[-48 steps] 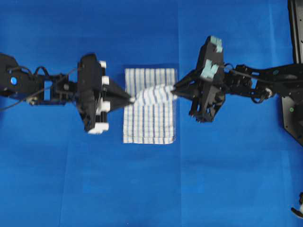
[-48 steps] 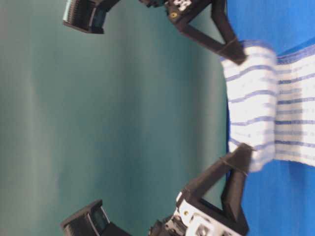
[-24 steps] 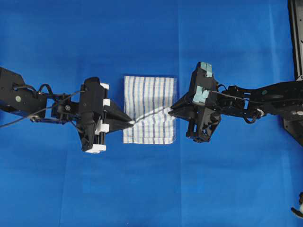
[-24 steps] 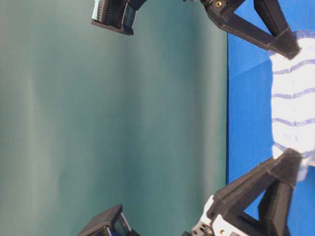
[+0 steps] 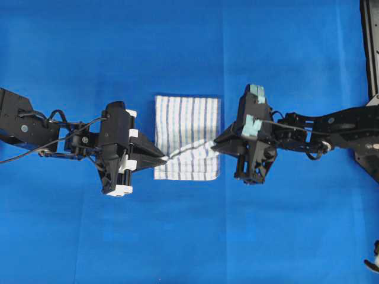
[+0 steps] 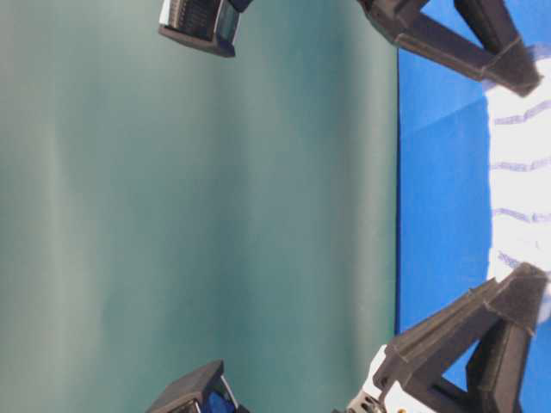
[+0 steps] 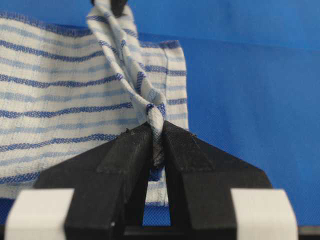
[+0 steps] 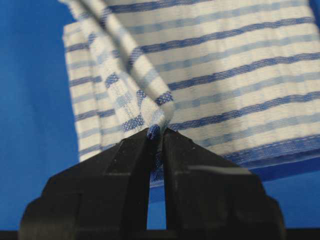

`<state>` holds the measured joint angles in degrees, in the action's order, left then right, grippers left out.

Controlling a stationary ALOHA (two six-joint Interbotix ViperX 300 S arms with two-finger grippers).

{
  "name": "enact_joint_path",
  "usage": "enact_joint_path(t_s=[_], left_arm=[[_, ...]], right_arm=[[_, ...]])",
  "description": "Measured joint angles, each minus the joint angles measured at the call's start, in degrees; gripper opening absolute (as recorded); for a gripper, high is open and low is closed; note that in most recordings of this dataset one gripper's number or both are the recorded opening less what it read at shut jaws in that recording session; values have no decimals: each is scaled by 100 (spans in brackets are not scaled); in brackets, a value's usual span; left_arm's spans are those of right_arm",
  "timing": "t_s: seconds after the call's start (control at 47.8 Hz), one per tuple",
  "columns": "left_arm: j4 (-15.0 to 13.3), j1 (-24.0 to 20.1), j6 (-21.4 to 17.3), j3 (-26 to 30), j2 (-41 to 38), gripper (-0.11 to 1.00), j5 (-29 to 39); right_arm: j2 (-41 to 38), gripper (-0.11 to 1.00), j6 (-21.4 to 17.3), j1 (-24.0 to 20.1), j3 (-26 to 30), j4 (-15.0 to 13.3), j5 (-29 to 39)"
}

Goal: Fold the blue towel.
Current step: 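Open both grippers and pull them away from the folded towel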

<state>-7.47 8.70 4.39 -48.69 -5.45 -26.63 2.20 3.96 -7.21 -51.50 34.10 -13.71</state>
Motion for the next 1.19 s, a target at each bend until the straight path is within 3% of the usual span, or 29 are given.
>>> enact_joint_path(t_s=[0.084, 0.146, 0.293, 0.335, 0.439, 0.544, 0.648, 0.962, 1.192], left_arm=[[0, 9, 0, 0, 0, 6, 9], [0, 9, 0, 0, 0, 6, 9], [0, 9, 9, -18, 0, 7, 18], [0, 9, 26, -26, 0, 13, 26], [0, 18, 167, -79, 0, 41, 53], [0, 26, 237, -114, 35, 74, 149], [0, 88, 220, -132, 193, 92, 308], [9, 97, 141, -158, 1143, 89, 1151], [18, 97, -352, -325, 2197, 89, 1705]], right_arm=[[0, 11, 0, -26, 0, 0, 0], [0, 18, 0, -35, 9, 0, 9], [-9, 56, 0, -35, 0, 9, 0], [0, 68, 0, -35, 0, 0, 9], [0, 91, 0, -26, 9, 0, 0], [0, 90, 26, -35, 0, 9, 0], [88, 87, 62, -35, -26, 0, 18], [1090, 87, 378, -26, -299, -44, 246], [2320, 87, 958, 202, -606, -70, 694]])
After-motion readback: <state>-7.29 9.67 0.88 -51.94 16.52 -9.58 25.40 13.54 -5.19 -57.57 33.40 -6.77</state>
